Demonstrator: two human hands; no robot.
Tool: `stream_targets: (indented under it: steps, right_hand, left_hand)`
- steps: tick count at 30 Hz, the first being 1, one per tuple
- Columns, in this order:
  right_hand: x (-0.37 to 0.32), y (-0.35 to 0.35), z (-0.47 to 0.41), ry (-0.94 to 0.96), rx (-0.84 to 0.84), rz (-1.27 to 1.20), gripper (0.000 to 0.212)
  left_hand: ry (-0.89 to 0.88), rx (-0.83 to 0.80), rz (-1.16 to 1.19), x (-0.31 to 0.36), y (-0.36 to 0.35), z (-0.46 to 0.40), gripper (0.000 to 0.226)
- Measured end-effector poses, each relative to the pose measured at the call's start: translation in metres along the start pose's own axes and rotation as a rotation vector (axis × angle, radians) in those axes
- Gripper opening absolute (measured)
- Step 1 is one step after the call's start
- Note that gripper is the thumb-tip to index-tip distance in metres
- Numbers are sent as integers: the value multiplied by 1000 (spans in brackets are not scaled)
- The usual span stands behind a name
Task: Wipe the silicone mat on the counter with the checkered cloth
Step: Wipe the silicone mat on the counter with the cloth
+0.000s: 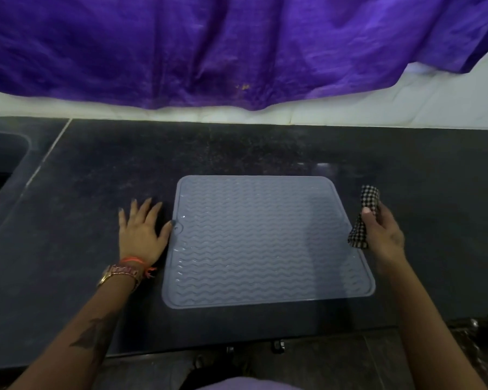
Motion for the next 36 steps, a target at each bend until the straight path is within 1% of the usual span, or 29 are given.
stream_targets:
  steps: [2, 3, 7, 10, 14, 17, 18, 20, 21, 22, 24, 25, 28, 31, 33, 35, 36]
  right_hand:
    - [-6, 1, -13, 100, 53, 318, 49]
    - [-7, -5, -17, 119, 45, 431, 49]
    - [4, -45, -20, 88, -51, 828, 51]
    - [9, -59, -15, 88, -46, 952, 56]
    - [0, -64, -16, 134, -52, 1039, 55]
    - [-10, -76, -12, 199, -78, 1015, 49]
    - [-12, -76, -13, 207, -92, 955, 46]
    - [-17, -68, -19, 184, -108, 739, 40]
    - [-19, -60, -23, 170, -90, 630, 38]
    - [-20, -53, -26, 167, -46, 574, 36]
    - [-19, -48, -31, 153, 42, 619, 37]
    - [-17, -52, -31, 135, 48, 672, 40]
    - [-10, -77, -28, 127, -27, 858, 48]
    - [-11, -89, -31, 139, -62, 911, 52]
    - [-13, -85, -39, 156, -111, 849, 50]
    - [-18, -76, -46, 183, -172, 669, 43]
    - [-21, -70, -49, 198, -159, 582, 40]
  left_hand:
    - [-11, 34, 10, 0, 0, 3, 69]
    - [-21, 55, 14, 1, 1, 4, 71]
    - [-33, 51, 32, 3, 1, 4, 72]
    - [-16, 50, 28, 2, 1, 4, 76]
    - [-9, 52, 41, 3, 2, 3, 78]
    - [-9, 56, 42, 3, 2, 2, 78]
    - [-10, 54, 44, 2, 1, 2, 78]
    - [-10, 52, 45, 1, -1, 1, 78]
    - [-7, 54, 44, 0, -2, 1, 78]
    - [-2, 55, 43, 0, -3, 1, 78]
    - [4, 51, 36, -2, -5, 0, 77]
    - [2, 50, 30, -2, -5, 0, 77]
    - [-5, 62, 30, -2, -5, 0, 77]
    - [4, 55, 36, 0, -3, 1, 74]
    - [13, 55, 45, 0, -1, 2, 71]
    - [14, 62, 51, 1, 0, 2, 68]
    - [15, 61, 51, 1, 1, 2, 68]
Point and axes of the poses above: each hand's wrist, its own z-axis away from the middle knuckle, its own y-axis out of the back of the hand, x = y × z, the point moved 5 cm from there along -z, towards the middle knuckle, and after that the axes turned 7 degrees about -z, right-handed, at the moved point
